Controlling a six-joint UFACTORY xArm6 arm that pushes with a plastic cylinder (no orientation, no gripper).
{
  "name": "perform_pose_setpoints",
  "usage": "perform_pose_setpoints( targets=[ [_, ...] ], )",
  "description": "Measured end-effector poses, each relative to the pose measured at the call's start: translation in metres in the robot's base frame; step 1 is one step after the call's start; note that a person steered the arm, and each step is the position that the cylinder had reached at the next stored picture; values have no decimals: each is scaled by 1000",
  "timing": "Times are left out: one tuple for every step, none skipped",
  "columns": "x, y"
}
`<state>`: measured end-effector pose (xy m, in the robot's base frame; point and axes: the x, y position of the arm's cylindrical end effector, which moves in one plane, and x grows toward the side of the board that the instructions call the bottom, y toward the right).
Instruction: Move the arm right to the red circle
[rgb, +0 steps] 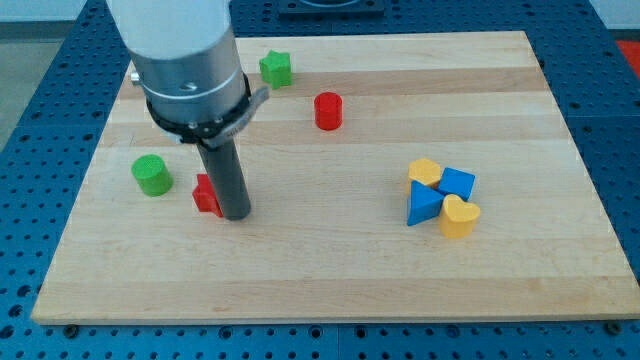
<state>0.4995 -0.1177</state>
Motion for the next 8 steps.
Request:
perform_pose_setpoints(
  targets=[
    [-11, -31],
    [-13, -48],
    [-13, -50],
    [-13, -16],
    [-13, 35],
    [-13, 85],
    [-24, 119],
    [-45, 146]
  ],
)
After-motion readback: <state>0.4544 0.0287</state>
